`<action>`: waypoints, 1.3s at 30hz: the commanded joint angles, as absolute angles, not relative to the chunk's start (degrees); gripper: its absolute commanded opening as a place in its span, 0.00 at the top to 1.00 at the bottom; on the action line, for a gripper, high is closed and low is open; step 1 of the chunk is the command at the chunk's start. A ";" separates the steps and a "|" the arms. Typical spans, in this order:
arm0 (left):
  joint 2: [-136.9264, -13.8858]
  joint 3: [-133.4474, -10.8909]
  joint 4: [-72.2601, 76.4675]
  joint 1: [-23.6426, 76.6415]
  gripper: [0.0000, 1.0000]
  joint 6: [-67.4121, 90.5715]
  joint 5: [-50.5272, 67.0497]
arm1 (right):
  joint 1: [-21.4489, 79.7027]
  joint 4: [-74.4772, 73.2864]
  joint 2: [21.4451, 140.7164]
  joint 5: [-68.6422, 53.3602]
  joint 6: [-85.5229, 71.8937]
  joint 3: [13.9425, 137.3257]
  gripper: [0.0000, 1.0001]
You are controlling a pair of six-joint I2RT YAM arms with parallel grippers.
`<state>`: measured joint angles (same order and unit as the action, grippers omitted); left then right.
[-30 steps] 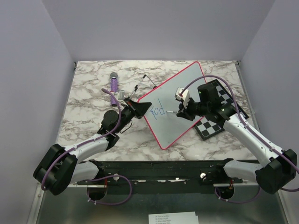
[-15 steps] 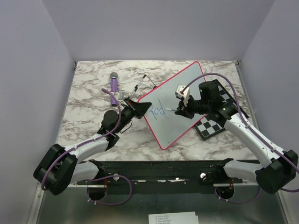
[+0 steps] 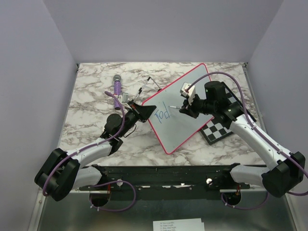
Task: Write a sentence on the whiteboard
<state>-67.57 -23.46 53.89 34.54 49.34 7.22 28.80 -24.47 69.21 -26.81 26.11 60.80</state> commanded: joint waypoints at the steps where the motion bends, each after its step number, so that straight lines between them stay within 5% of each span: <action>1: -66.53 -24.96 62.93 34.37 1.00 50.54 8.61 | 28.56 -23.64 70.31 -25.58 26.10 61.00 0.99; 39: -66.71 -24.52 63.46 34.28 1.00 50.71 8.26 | 28.56 -28.74 68.47 -26.46 29.44 59.67 0.99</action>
<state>-67.57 -23.46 53.91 34.46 49.36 7.22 28.77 -27.51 67.55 -26.46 29.23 57.01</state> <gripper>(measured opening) 0.099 0.140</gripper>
